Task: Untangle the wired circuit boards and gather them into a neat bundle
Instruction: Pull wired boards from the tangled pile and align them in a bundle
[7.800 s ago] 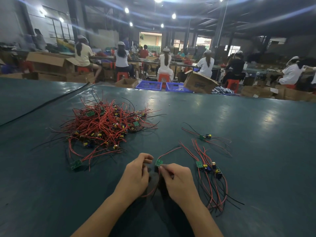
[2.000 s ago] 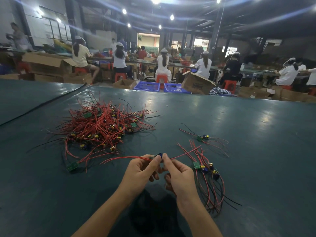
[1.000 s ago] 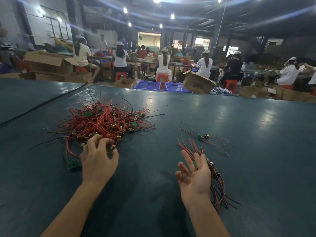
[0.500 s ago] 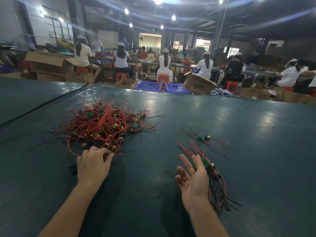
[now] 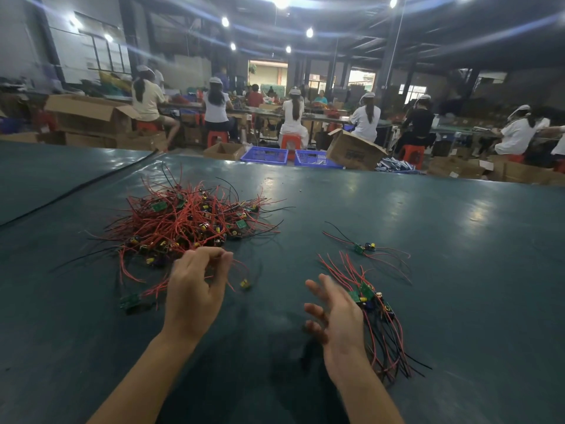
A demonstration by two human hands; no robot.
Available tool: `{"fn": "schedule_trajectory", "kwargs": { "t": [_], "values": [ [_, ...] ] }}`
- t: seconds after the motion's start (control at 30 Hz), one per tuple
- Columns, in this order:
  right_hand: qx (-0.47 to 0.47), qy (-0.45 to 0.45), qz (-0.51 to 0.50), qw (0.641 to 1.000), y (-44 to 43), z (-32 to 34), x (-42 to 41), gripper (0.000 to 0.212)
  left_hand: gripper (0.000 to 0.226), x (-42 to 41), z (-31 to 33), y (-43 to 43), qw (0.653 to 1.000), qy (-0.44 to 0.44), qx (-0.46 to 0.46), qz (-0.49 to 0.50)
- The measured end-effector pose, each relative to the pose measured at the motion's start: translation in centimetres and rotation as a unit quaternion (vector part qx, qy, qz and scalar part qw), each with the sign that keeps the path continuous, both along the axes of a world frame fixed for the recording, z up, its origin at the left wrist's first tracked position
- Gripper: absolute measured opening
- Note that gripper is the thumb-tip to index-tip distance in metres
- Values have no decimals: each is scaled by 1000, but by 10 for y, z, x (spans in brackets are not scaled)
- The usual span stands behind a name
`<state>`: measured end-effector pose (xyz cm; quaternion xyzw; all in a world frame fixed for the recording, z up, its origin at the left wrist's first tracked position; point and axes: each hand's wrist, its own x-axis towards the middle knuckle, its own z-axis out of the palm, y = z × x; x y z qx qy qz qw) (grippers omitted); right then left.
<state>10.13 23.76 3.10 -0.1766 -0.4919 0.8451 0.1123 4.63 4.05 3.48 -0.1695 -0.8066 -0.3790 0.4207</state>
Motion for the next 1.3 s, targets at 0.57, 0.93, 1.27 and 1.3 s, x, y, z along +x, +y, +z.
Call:
{"fn": "schedule_trajectory", "kwargs": {
  "t": [0.57, 0.93, 1.27, 1.3],
  "values": [
    [240, 87, 96, 962, -24, 4, 10, 22, 17, 19, -1, 35, 967, -7, 132, -218],
    [6, 105, 85, 991, -14, 9, 9, 33, 61, 29, -6, 57, 819, -438, 174, -327],
    [81, 8, 24, 996, -21, -4, 0, 21, 30, 24, -8, 57, 837, -346, 297, -304],
    [98, -2, 31, 995, -23, -6, 1, 22, 28, 24, -9, 57, 836, -347, 296, -306]
  ]
}}
